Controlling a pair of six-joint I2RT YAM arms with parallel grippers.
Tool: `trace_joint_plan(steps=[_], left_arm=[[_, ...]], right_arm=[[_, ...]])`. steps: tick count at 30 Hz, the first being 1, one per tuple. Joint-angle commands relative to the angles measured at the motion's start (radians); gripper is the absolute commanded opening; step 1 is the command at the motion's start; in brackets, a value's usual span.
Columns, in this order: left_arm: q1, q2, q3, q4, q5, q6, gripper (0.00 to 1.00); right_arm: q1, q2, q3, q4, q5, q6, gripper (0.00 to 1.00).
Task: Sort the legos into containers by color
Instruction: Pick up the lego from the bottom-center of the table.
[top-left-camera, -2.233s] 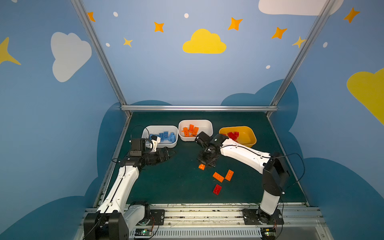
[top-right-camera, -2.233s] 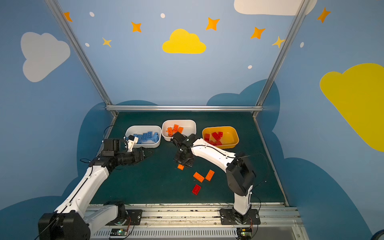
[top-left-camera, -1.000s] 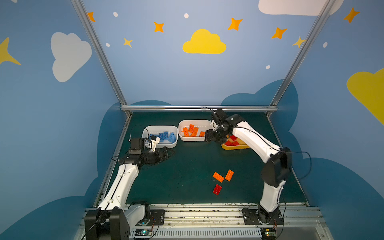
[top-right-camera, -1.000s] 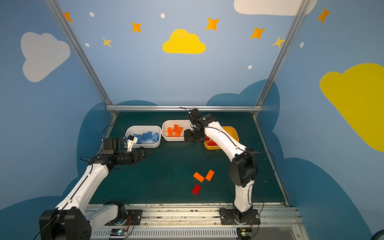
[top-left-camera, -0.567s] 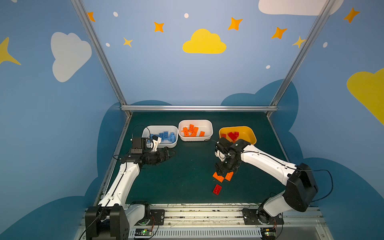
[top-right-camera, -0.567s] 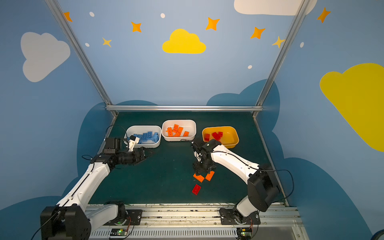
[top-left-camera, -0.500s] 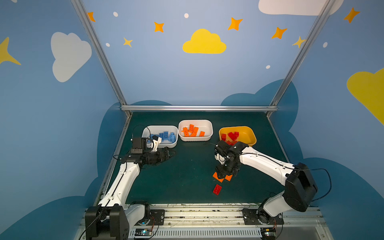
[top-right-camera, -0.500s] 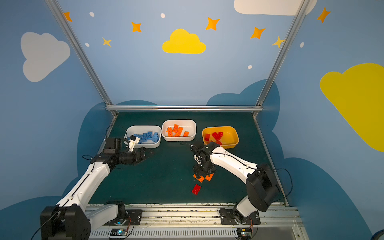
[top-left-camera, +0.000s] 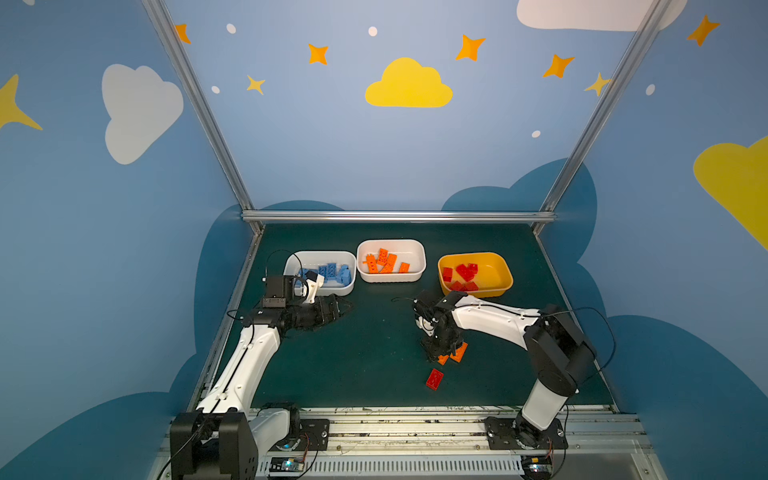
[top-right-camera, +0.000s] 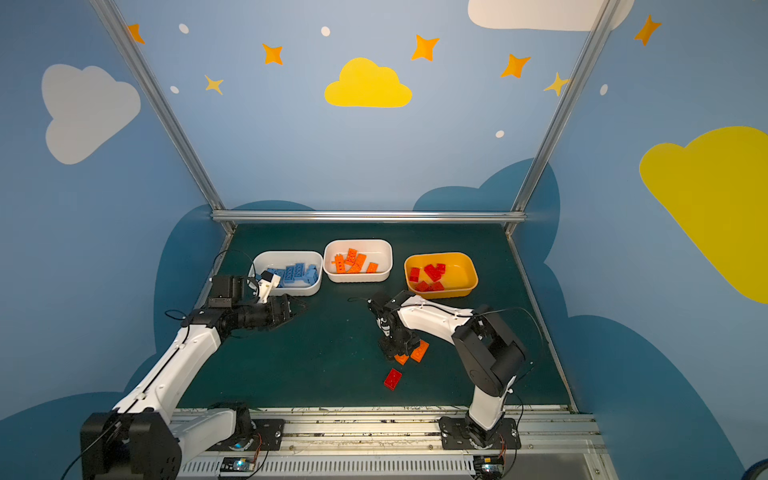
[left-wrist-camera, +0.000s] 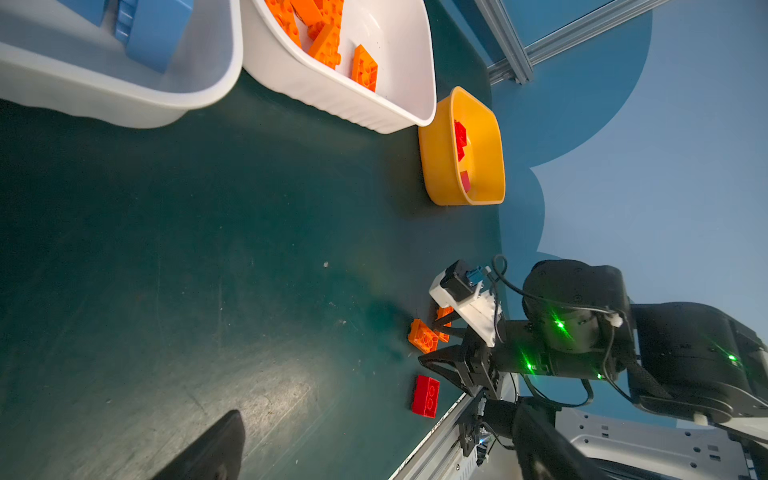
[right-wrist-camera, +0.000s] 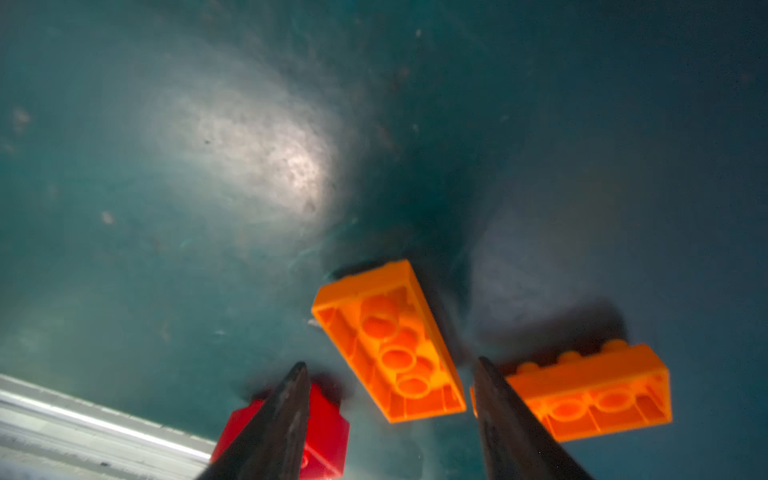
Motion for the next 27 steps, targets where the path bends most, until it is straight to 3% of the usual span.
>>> trace_joint_plan(steps=[1, 5, 11, 18, 27], left_arm=[[-0.002, -0.003, -0.007, -0.002, 0.006, 0.012, 0.99], [-0.001, -0.009, -0.007, -0.006, 0.005, 0.017, 1.00], [-0.002, -0.003, -0.003, -0.010, 0.006, 0.021, 1.00], [-0.002, -0.007, 0.021, -0.017, 0.005, 0.014, 1.00], [-0.002, -0.014, 0.042, -0.041, -0.004, 0.023, 0.99]], right_arm=[[0.008, 0.039, 0.041, -0.001, 0.021, 0.001, 0.59], [0.013, 0.082, 0.052, -0.023, 0.034, 0.034, 0.47], [0.020, 0.048, 0.083, -0.076, 0.079, 0.052, 0.11], [-0.052, 0.015, 0.338, -0.113, 0.047, -0.004, 0.13], [-0.171, 0.241, 0.799, -0.112, -0.036, -0.060, 0.15]])
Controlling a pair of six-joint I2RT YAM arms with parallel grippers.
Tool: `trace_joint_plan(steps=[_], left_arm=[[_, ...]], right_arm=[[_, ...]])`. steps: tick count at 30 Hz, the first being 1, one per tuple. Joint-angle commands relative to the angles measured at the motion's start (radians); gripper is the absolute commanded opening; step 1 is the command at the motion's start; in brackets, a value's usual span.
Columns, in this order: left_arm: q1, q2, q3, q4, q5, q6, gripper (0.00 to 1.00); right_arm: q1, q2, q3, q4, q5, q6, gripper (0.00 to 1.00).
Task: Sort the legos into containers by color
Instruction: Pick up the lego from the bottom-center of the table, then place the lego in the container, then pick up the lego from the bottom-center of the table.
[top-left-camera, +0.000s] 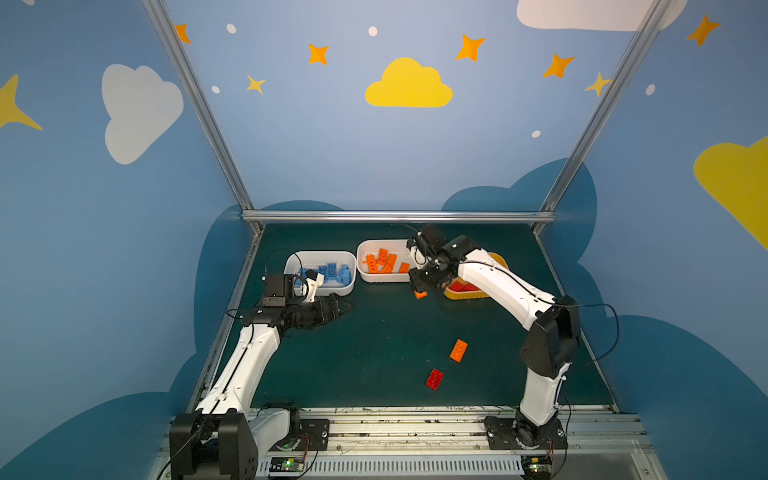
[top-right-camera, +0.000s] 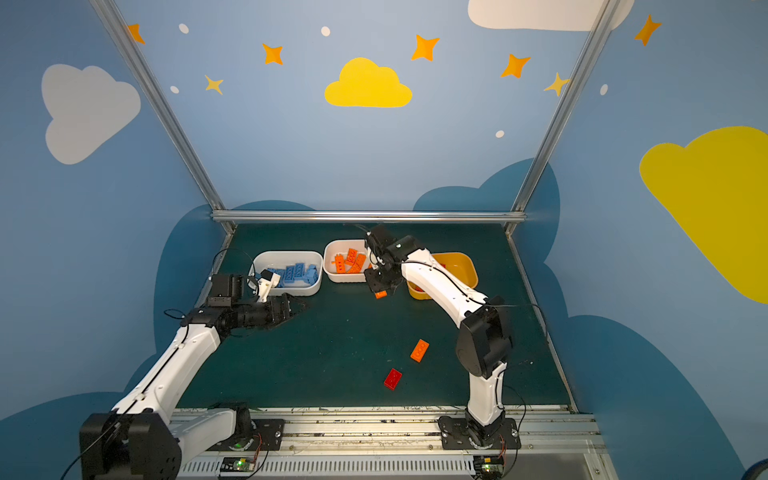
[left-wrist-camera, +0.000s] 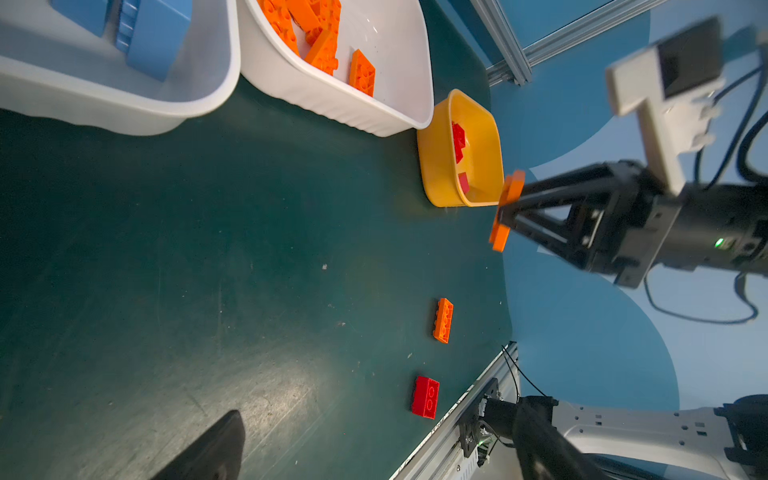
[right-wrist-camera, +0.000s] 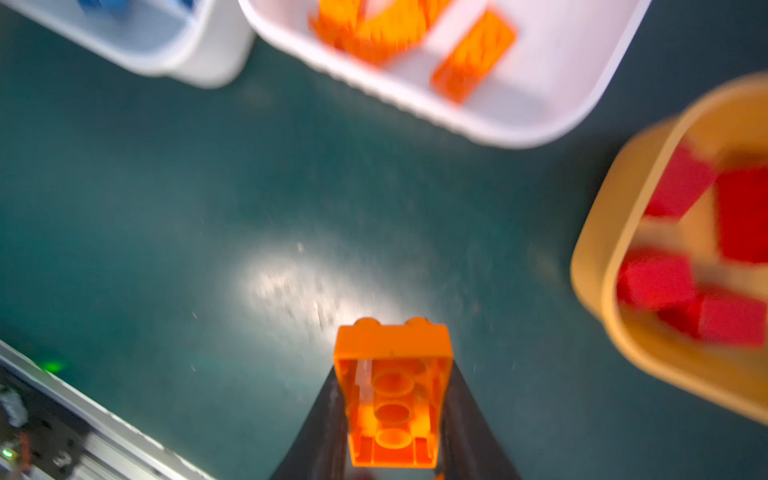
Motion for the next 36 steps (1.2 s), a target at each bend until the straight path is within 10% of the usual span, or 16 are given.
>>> trace_joint_plan(steps=[1, 12, 18, 27, 36], left_arm=[[-0.001, -0.010, 0.023, -0.026, 0.000, 0.018, 1.00], [-0.002, 0.022, 0.022, -0.019, 0.002, 0.022, 0.99], [0.000, 0.017, 0.014, -0.032, -0.004, 0.035, 1.00], [-0.002, 0.027, 0.009, -0.006, 0.013, 0.023, 1.00], [-0.012, 0.044, 0.019, 0.012, 0.023, 0.018, 0.99]], right_arm=[[-0.024, 0.121, 0.126, -0.029, -0.051, -0.031, 0.15], [-0.077, 0.466, 0.536, -0.039, -0.080, -0.085, 0.20], [-0.084, 0.438, 0.528, -0.078, -0.065, -0.058, 0.53], [-0.086, -0.004, -0.010, -0.047, -0.066, 0.049, 0.62], [-0.086, -0.425, -0.525, -0.194, 0.069, 0.457, 0.67]])
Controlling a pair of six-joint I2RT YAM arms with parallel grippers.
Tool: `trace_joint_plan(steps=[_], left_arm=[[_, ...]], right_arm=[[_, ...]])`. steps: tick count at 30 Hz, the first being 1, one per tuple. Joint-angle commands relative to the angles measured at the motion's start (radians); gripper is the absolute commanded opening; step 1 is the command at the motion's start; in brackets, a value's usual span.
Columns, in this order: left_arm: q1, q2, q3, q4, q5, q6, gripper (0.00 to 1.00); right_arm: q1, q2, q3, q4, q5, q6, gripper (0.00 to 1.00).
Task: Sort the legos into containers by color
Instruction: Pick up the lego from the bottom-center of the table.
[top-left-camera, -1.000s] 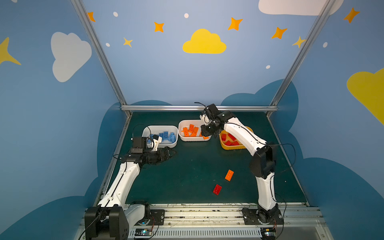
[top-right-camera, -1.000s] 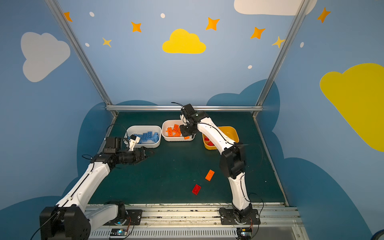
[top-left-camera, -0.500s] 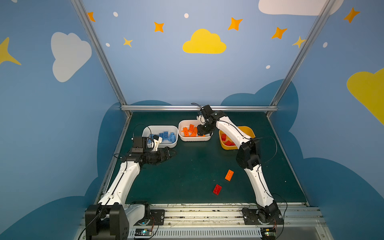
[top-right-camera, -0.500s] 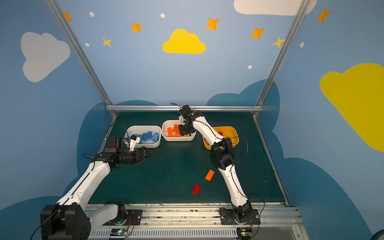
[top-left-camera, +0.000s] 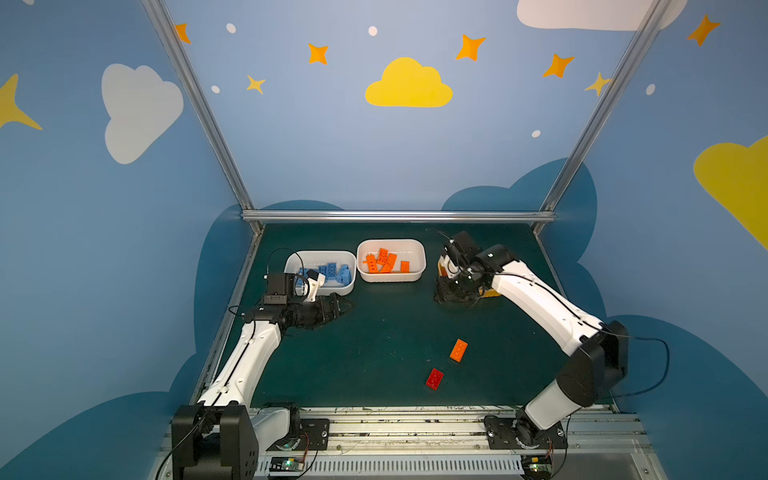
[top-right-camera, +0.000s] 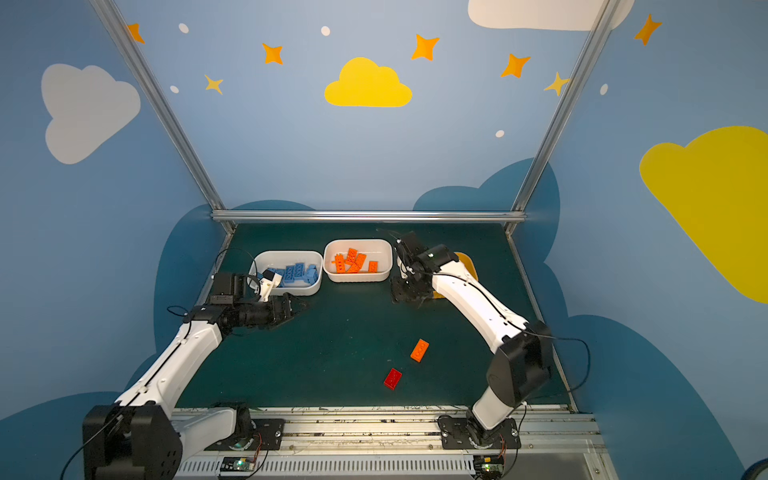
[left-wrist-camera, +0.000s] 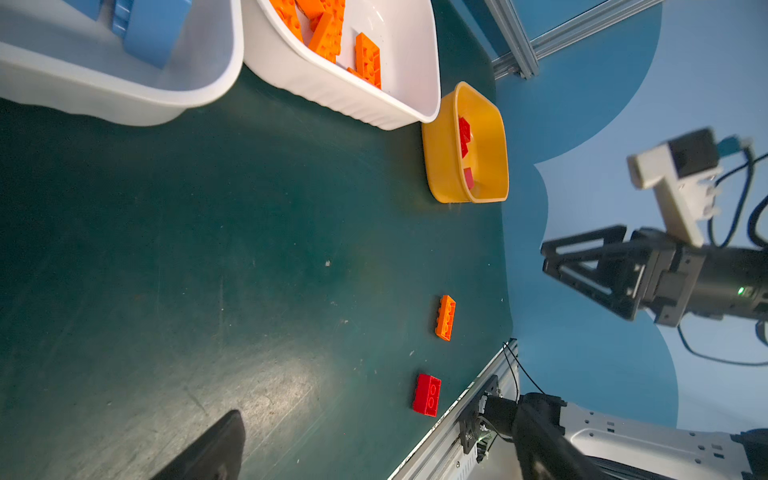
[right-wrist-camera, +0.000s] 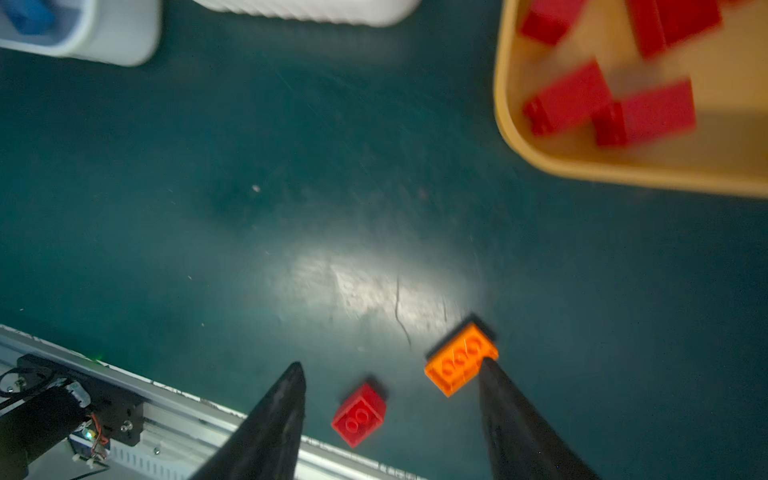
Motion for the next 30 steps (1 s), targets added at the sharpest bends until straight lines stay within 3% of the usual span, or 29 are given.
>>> trace_joint_plan(steps=[1, 7, 15, 25, 30], left_arm=[[-0.008, 0.012, 0.017, 0.014, 0.020, 0.008, 0.99], [-0.028, 0.014, 0.013, 0.025, 0.012, 0.002, 0.99], [-0.030, 0.003, 0.000, 0.023, 0.006, 0.003, 0.99], [-0.031, -0.001, -0.015, 0.022, -0.002, 0.010, 1.00], [-0.030, 0.010, -0.009, 0.026, 0.000, 0.011, 0.99]], right_arm=[[-0.004, -0.089, -0.153, -0.085, 0.054, 0.256, 0.67], [-0.008, -0.189, -0.401, 0.062, 0.031, 0.456, 0.71], [-0.008, 0.006, -0.419, 0.253, -0.049, 0.487, 0.69], [-0.002, 0.134, -0.422, 0.204, 0.003, 0.509, 0.59], [-0.002, 0.173, -0.430, 0.237, -0.010, 0.497, 0.39]])
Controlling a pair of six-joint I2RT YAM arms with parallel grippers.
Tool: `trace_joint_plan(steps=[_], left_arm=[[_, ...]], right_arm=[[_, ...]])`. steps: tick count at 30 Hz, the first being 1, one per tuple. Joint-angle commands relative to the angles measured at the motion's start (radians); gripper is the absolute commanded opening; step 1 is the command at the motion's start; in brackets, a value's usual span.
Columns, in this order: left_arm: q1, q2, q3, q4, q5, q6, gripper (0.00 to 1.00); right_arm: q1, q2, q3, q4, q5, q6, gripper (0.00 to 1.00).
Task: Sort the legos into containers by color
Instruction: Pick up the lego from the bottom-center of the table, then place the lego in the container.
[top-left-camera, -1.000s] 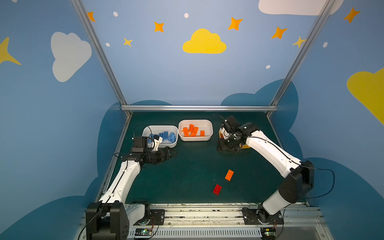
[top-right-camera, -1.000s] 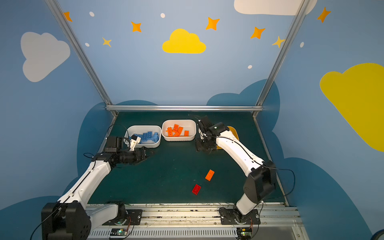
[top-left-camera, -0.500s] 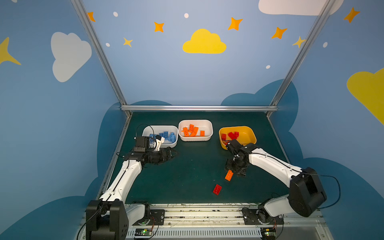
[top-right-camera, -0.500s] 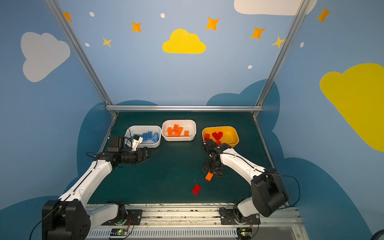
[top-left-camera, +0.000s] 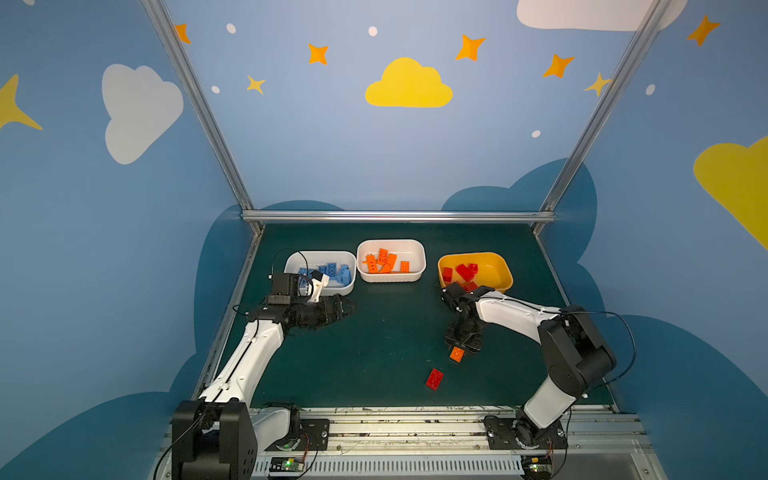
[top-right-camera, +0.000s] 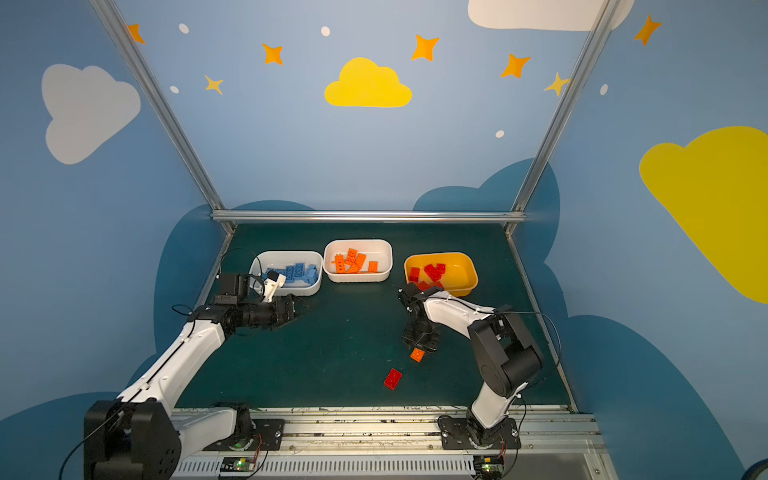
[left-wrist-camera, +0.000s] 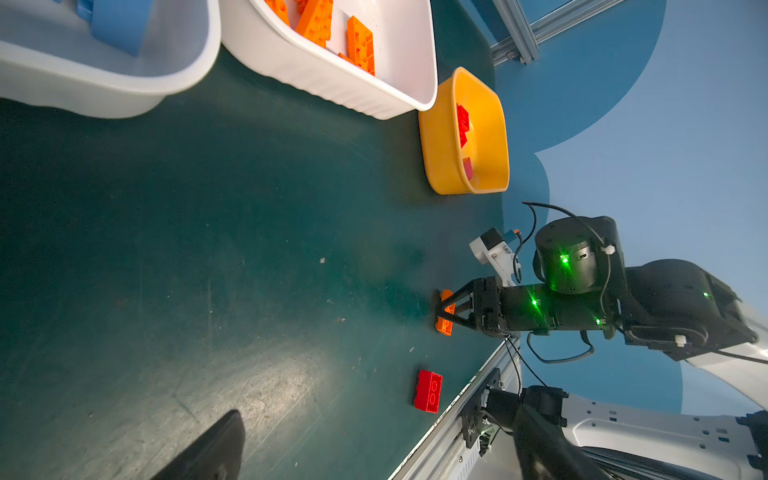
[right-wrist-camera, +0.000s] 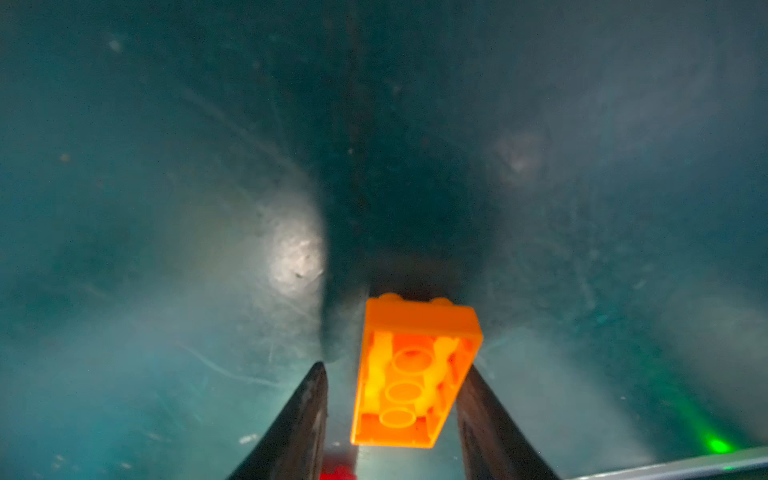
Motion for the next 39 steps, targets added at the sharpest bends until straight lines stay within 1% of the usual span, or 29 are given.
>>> trace_joint_plan(steps=[1, 3, 6, 9, 12, 16, 20, 23, 26, 30, 32, 34, 36, 38, 39], left_arm=[[-0.002, 0.002, -0.001, 0.001, 0.004, 0.012, 0.99], [-0.002, -0.001, 0.000, -0.001, 0.005, 0.012, 0.99], [-0.002, -0.006, 0.008, -0.008, 0.001, 0.015, 0.99], [-0.001, -0.002, 0.021, -0.020, -0.001, 0.018, 1.00], [0.000, 0.001, 0.040, -0.028, -0.001, 0.019, 0.99], [-0.002, -0.002, 0.053, -0.027, 0.000, 0.012, 1.00], [0.000, -0.004, 0.047, -0.014, 0.003, 0.001, 0.99], [0.001, 0.008, 0.049, -0.013, 0.014, 0.000, 0.99], [0.002, 0.009, 0.055, -0.015, 0.011, -0.001, 1.00], [0.006, 0.014, 0.057, -0.007, 0.015, -0.005, 0.99], [0.006, 0.015, 0.058, 0.000, 0.018, -0.010, 0.99], [0.006, 0.014, 0.056, 0.011, 0.018, -0.017, 1.00], [0.007, 0.014, 0.060, 0.008, 0.016, -0.016, 1.00], [0.007, 0.013, 0.060, 0.011, 0.015, -0.017, 0.99], [0.006, 0.013, 0.062, 0.013, 0.015, -0.017, 0.99]], right_arm=[[0.003, 0.029, -0.003, 0.007, 0.004, 0.003, 0.33], [0.004, 0.018, 0.001, 0.003, -0.004, -0.008, 0.26], [0.009, -0.030, 0.041, -0.031, 0.001, -0.037, 0.19], [0.015, -0.058, 0.169, -0.082, 0.025, -0.097, 0.17], [0.011, -0.025, 0.332, -0.095, 0.022, -0.169, 0.18], [0.002, 0.086, 0.550, -0.085, -0.003, -0.263, 0.18], [-0.013, 0.227, 0.758, -0.023, -0.035, -0.342, 0.19], [-0.038, 0.351, 0.912, 0.012, -0.113, -0.368, 0.19], [-0.042, 0.469, 1.065, 0.014, -0.147, -0.396, 0.19], [-0.060, 0.587, 1.170, 0.034, -0.179, -0.400, 0.21], [-0.067, 0.634, 1.206, 0.033, -0.176, -0.402, 0.24], [-0.071, 0.672, 1.238, 0.026, -0.176, -0.415, 0.34], [-0.071, 0.691, 1.281, -0.023, -0.182, -0.421, 0.42], [-0.066, 0.667, 1.284, -0.058, -0.157, -0.446, 0.58], [-0.064, 0.645, 1.273, -0.071, -0.147, -0.456, 0.63]])
